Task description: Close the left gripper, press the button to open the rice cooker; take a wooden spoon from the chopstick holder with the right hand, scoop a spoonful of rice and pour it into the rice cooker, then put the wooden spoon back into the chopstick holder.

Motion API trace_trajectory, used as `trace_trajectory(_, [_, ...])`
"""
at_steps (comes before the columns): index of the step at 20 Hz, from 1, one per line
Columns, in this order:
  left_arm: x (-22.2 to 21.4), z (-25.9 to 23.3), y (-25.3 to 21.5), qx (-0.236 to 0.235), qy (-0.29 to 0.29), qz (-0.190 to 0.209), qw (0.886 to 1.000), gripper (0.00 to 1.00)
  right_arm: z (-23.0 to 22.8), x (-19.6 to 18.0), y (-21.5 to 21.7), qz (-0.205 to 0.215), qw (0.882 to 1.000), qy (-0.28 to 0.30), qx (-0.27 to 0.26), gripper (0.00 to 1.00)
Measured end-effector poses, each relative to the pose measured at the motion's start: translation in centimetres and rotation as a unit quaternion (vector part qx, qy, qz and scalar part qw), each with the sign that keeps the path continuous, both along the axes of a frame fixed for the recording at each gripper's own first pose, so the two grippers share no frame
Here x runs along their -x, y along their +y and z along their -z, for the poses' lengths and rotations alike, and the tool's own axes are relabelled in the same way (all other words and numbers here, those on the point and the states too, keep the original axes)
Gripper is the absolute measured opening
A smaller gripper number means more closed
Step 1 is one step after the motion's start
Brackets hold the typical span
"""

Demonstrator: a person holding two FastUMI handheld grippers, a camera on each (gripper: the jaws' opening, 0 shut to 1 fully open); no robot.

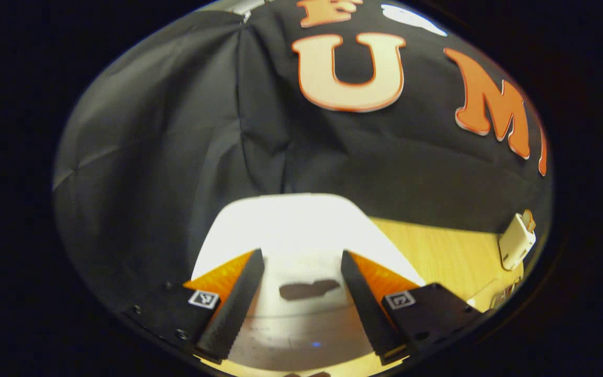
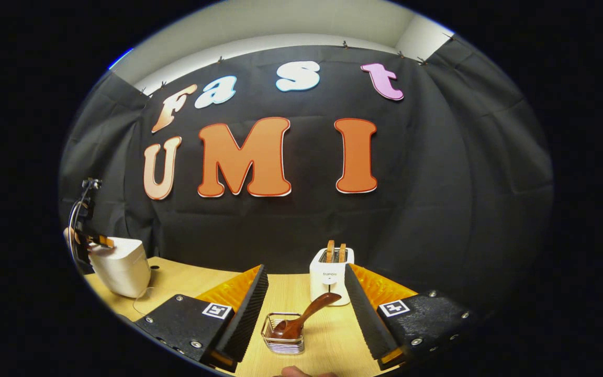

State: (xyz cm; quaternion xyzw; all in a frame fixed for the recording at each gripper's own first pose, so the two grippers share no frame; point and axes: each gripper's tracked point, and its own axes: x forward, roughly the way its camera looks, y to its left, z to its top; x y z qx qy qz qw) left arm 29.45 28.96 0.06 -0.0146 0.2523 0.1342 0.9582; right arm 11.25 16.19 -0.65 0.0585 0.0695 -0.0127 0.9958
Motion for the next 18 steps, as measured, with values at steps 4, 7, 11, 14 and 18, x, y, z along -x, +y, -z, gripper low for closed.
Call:
trace_trajectory(4, [0.1,-0.3,-0.2,-0.003,-0.012,-0.003,1.000,0.96,0.8,0.1,1.1,-0.009,1.000,0.009,-0.007,0.87])
trace_trajectory(7, [-0.3,-1.9,-0.2,-0.013,-0.066,-0.004,0.998,0.96,1.0,-0.1,1.4,-0.008,1.000,0.007,0.000,0.87])
trace_trajectory(11, [-0.5,-4.8,-1.4,-0.038,-0.155,0.018,0.987,0.96,-0.1,0.3,1.5,0.003,1.000,-0.021,0.022,0.87])
trace_trajectory(14, [0.0,-7.1,-3.0,-0.038,-0.199,0.043,0.978,0.95,-1.4,0.4,1.8,0.009,0.998,-0.049,0.038,0.87])
trace_trajectory(18, [0.5,-8.7,-6.2,-0.025,-0.234,0.084,0.968,0.97,-2.3,1.1,2.4,0.009,0.996,-0.073,0.040,0.87])
